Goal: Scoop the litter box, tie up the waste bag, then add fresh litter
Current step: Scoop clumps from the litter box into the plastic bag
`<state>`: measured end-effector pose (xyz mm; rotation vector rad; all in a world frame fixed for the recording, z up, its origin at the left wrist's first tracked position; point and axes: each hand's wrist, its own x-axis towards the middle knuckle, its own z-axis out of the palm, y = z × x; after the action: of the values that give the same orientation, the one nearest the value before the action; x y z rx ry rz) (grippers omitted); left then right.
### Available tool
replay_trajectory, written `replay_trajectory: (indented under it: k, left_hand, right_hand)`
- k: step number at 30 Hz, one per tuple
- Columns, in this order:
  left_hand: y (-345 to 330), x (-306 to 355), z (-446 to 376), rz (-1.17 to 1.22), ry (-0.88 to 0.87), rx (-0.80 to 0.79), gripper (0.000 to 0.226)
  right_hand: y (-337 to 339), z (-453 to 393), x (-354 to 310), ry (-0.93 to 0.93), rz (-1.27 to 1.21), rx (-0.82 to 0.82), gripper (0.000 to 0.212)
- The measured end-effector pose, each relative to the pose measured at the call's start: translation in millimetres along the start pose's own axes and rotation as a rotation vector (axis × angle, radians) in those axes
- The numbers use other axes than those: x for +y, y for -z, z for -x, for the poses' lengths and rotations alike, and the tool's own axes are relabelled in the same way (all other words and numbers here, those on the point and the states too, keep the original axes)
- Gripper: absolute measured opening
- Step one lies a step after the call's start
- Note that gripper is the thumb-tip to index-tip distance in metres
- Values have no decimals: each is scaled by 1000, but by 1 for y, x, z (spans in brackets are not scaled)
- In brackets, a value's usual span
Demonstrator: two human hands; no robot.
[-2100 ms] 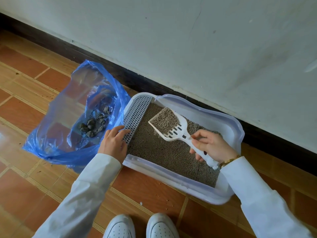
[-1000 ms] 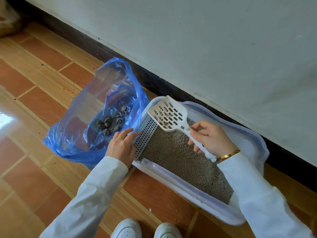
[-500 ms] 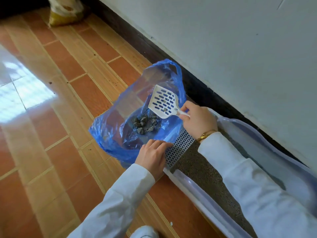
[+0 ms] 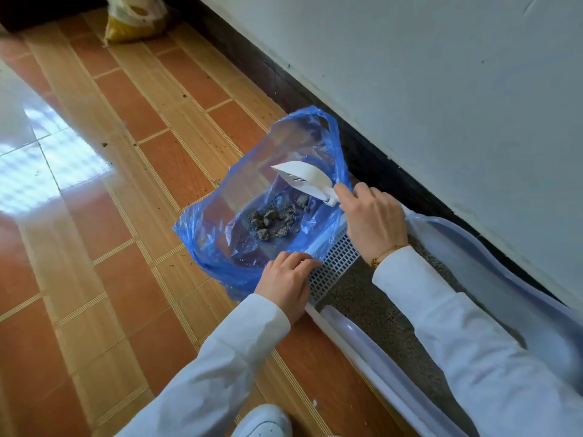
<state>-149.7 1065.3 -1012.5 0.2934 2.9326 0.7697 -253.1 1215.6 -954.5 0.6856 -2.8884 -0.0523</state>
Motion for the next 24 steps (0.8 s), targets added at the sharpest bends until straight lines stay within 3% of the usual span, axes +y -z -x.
replay_trajectory:
  k: [3,13,20,24]
  left_hand:
    - [1,1,0,-13,0,-6,41]
    - [0,12,-4,-27,4,6,46]
    - [-9,31,-14,-58,-45,2,46]
    - [-14,38,-17,-53,-75,-1,45]
  right_hand:
    - [7,6,7,-96,-146,-1,24]
    - [36,107,63,-754,-1058,-112,6]
    - [38,219,86,-1051,-1006,-271,3]
    - [22,240,75,-1113,-957,-398,8]
